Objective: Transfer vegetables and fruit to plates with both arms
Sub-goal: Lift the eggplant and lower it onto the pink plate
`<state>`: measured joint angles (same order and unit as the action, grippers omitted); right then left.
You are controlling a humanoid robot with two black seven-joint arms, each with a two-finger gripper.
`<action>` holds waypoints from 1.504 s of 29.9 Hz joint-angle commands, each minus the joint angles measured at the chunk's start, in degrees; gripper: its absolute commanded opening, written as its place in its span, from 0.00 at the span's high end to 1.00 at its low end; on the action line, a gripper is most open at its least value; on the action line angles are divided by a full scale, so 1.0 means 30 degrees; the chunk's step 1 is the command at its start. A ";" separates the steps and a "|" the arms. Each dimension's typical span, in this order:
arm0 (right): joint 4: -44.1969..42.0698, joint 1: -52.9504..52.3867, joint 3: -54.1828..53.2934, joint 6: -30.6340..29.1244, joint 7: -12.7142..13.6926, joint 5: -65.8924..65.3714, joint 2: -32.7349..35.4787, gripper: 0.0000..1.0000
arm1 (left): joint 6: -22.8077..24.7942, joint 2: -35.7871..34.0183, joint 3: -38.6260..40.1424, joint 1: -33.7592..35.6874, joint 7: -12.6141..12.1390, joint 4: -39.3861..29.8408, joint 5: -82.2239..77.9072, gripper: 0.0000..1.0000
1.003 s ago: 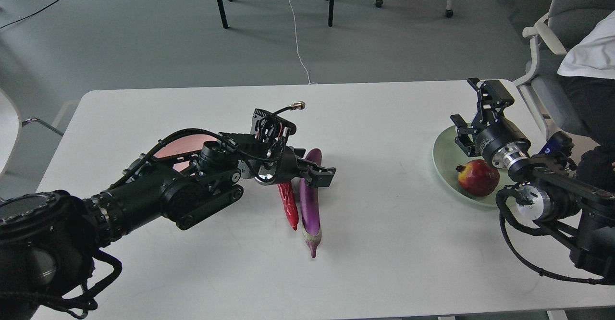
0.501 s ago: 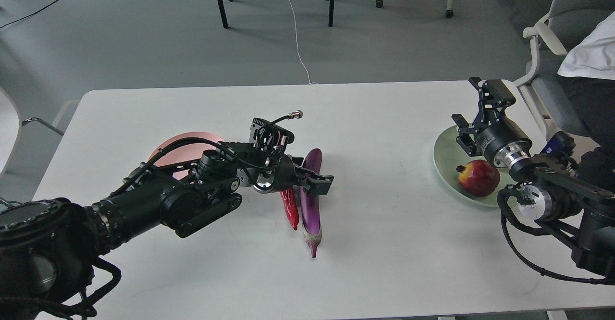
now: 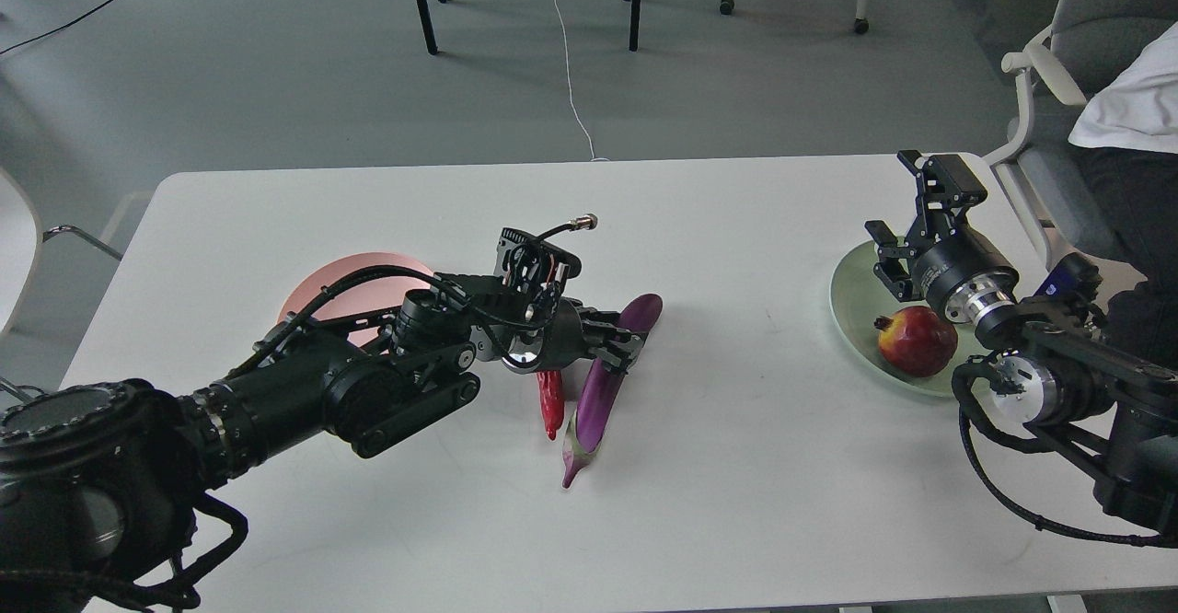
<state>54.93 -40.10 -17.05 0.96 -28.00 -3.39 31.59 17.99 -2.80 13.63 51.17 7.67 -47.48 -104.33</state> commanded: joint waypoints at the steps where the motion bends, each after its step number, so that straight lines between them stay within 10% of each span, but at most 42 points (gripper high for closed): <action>1: 0.0001 0.0006 0.0001 0.0001 0.0000 -0.0013 -0.0071 0.02 | 0.0010 0.0348 0.0116 0.0520 -0.0126 -0.0111 0.0264 0.86; 8: 0.0001 -0.0023 0.0001 0.0030 0.0000 -0.0013 -0.0071 0.02 | 0.0244 0.0555 0.0263 0.1837 -0.1590 -0.0316 0.4241 0.86; 15: -0.0028 0.0064 0.0030 0.0030 0.0000 -0.0304 -0.0071 0.02 | 0.3338 -0.2749 0.0146 0.3422 -0.1270 -0.2626 0.5715 0.85; 31: -0.0028 0.0357 0.0001 0.0030 0.0000 -0.0833 -0.0247 0.02 | 0.3338 -1.0781 -0.0996 0.2280 0.2011 -0.3744 0.4255 0.84; 37: 0.0001 0.0386 0.0001 0.0030 0.0000 -0.0833 -0.0276 0.02 | 0.3338 -1.1311 -0.1202 0.1724 0.3593 -0.2254 0.1877 0.83; 45: 0.0001 0.0387 0.0001 0.0030 0.0000 -0.0833 -0.0276 0.02 | 0.3234 -1.0990 -0.1202 0.1430 0.3740 -0.0378 0.2081 0.82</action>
<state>54.94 -38.94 -17.06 1.07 -28.00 -5.90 30.76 28.00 -36.11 10.02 55.67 18.80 -50.38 -98.47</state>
